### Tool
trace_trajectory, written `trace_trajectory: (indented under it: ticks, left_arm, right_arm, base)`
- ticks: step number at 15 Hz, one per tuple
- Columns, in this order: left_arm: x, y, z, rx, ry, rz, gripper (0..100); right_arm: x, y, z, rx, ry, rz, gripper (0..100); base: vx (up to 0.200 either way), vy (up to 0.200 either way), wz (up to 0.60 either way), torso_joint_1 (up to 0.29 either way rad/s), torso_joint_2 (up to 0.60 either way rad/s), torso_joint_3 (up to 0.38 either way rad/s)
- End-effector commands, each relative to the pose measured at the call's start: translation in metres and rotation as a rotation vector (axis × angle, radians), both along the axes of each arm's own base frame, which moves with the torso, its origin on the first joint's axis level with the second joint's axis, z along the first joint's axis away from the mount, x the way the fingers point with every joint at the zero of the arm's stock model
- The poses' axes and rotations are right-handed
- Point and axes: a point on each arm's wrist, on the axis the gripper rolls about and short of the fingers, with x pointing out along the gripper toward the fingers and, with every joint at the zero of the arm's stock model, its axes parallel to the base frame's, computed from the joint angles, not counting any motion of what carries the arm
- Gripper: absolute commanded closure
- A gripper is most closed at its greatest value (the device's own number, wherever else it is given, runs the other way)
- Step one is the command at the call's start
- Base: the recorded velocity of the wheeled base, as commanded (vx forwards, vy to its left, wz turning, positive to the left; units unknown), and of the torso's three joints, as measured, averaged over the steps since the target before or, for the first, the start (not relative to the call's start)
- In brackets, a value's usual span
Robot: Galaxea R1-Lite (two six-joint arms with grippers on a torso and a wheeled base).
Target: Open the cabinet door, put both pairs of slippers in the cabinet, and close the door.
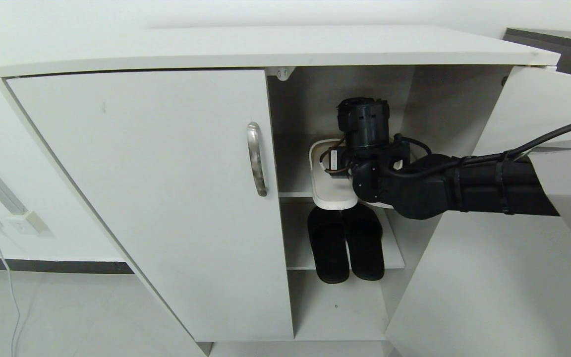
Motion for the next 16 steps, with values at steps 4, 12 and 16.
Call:
trace_trajectory:
  ticks: [4,12,16]
  left_arm:
    - [0.000,0.000,0.000,-0.002,0.000,0.000,100]
    - [0.000,0.000,0.000,-0.002,0.001,-0.001,100]
    - [0.000,0.000,0.000,-0.002,0.001,-0.001,100]
  right_arm:
    - [-0.022,0.000,0.007,-0.013,0.009,0.033,0]
    - [-0.097,-0.021,0.023,-0.038,0.035,0.123,0]
    - [-0.141,-0.034,0.013,-0.066,0.066,0.207,0]
  base:
    - [0.000,0.000,0.00,0.000,0.00,0.000]
    - [0.000,0.000,0.00,0.000,0.00,0.000]
    - [0.000,0.000,0.00,0.000,0.00,0.000]
